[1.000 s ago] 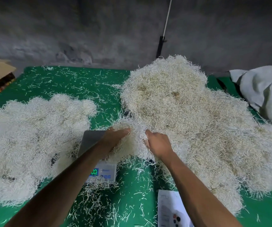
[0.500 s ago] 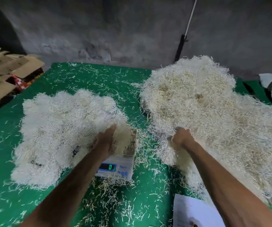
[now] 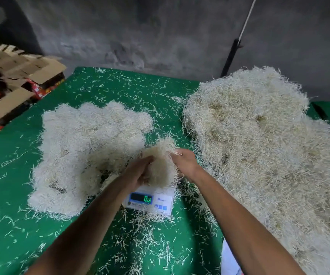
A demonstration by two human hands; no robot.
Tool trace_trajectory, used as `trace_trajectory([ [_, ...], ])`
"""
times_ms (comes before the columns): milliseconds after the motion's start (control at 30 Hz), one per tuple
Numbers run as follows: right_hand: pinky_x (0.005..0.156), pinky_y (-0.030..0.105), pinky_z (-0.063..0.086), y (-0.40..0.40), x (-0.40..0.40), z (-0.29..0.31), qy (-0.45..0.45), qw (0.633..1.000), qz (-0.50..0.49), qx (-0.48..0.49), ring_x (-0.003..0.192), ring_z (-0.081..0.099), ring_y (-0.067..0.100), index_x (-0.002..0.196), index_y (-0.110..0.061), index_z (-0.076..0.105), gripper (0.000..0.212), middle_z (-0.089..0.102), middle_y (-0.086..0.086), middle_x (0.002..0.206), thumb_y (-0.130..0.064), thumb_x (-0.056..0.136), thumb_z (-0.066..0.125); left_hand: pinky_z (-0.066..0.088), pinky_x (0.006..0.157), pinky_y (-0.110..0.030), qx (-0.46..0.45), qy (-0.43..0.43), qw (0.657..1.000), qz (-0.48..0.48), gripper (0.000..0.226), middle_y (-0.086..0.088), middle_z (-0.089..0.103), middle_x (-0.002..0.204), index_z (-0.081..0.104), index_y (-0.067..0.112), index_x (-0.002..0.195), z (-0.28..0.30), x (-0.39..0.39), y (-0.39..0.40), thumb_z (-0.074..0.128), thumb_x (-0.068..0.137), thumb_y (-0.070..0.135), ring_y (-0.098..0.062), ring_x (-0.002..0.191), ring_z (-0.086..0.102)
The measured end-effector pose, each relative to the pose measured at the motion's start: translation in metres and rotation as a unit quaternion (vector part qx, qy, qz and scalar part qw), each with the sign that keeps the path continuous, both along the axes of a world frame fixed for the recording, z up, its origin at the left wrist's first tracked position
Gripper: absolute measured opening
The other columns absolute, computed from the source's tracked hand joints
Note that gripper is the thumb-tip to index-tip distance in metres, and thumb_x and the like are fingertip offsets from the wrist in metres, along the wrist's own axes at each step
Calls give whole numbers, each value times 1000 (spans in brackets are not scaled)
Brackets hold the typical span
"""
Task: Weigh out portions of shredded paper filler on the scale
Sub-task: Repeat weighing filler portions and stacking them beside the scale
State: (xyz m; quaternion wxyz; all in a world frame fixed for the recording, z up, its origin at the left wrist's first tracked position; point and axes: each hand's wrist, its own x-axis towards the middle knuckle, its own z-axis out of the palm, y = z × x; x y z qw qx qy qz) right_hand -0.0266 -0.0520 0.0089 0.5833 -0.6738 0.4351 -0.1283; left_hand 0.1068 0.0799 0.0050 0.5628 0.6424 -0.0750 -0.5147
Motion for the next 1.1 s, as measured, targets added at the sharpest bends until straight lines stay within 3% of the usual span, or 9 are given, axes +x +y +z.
trace_trajectory([
  [133,46,16,52,-24,-7,-3,-7,991,-123,56,58,65,13,110,-5,66,33,65,11,85,-34,95,69,48,53,-27,49,-2,999,17,29,-4,64,70,66,16,76,-4,36,16,69,92,39,-18,57,55],
  [200,60,19,57,-28,-8,-3,6,992,-124,20,60,62,7,94,-16,63,26,60,1,79,-41,94,68,34,43,-19,56,-38,996,49,36,0,54,51,59,18,64,-12,45,17,72,92,36,-11,39,43],
  [300,96,46,56,-3,-2,-4,-2,1000,-22,3,94,64,14,120,-23,61,60,62,-7,101,-74,90,55,40,41,-19,34,-99,994,29,34,-1,55,57,54,17,72,-29,49,7,66,97,35,-12,44,60],
  [400,101,41,50,31,13,-11,35,998,45,27,111,62,16,152,-30,37,101,53,-16,126,-82,71,70,48,48,-21,56,-126,990,-30,20,-2,58,74,57,9,95,-36,48,-3,60,99,28,-13,67,71],
  [500,85,40,61,32,22,-24,5,999,-32,4,95,72,19,131,-24,61,49,75,-1,107,-44,89,76,58,58,-29,62,-153,986,2,24,-5,64,79,63,9,91,-34,59,-6,71,91,32,-21,68,67],
  [667,71,28,56,28,24,-34,46,984,-171,36,93,69,17,156,-9,32,79,70,18,112,-37,94,72,44,38,-18,117,-193,972,71,54,-6,59,62,62,-13,116,-35,71,6,79,86,29,-13,48,56],
  [800,42,12,44,37,33,-40,146,970,-181,-66,70,58,13,138,-4,48,44,59,6,90,-23,101,64,64,67,-38,69,-51,993,78,67,-12,64,103,47,-3,140,-27,67,14,76,90,31,-21,84,68],
  [933,50,22,42,43,14,-31,188,970,-110,-106,63,56,16,88,-5,58,38,59,3,75,-40,104,54,62,82,-48,-35,-17,999,4,28,-6,57,126,60,17,127,-11,76,37,59,102,29,-28,99,68],
  [1100,34,14,33,52,6,-10,174,957,-154,-175,36,47,3,87,-9,65,52,66,3,70,-53,104,45,63,77,-40,-122,-108,987,-9,37,-10,66,120,58,13,137,-5,82,78,60,101,20,-27,96,75],
])
